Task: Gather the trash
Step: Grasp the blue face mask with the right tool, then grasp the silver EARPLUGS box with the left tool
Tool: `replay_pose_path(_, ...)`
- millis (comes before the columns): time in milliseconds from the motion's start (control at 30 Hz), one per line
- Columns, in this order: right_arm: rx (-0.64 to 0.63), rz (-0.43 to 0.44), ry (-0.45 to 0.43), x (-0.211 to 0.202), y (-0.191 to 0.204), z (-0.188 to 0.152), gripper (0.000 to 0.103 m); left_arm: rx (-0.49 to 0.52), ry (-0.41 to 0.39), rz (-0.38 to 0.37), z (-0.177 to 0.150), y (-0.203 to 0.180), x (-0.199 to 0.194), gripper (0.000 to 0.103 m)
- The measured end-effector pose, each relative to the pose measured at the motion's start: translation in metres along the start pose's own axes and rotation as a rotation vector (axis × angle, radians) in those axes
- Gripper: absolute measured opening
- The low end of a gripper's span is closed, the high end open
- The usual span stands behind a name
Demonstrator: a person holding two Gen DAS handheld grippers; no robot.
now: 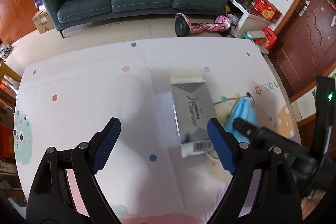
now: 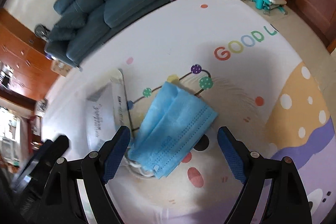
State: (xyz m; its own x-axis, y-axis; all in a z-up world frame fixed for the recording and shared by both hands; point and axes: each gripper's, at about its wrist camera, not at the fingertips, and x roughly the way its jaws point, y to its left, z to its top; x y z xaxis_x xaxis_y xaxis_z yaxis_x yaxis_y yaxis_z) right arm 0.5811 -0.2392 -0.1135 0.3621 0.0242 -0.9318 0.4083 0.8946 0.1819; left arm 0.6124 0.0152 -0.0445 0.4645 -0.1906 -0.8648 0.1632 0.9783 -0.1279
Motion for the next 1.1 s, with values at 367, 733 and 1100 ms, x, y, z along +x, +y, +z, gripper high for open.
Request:
replay_pose_path(367, -0.132, -0.073, -0.054, 0.003, -0.01, -0.012, 0.024, -0.006, 0.004, -0.014, 0.002, -0.008, 0.03, 0.089)
replay_pose_path(733, -0.17, -0.007, -0.084, -0.013, -0.038, -0.032, 0.018, -0.082, 0.099, -0.063, 0.002, -0.058, 0.071, 0.101)
replay_pose_path(1100, -0.19, -0.002, -0.079, -0.019, -0.044, -0.037, 0.015, -0.09, 0.157, 0.066, -0.009, -0.107, 0.11, 0.101)
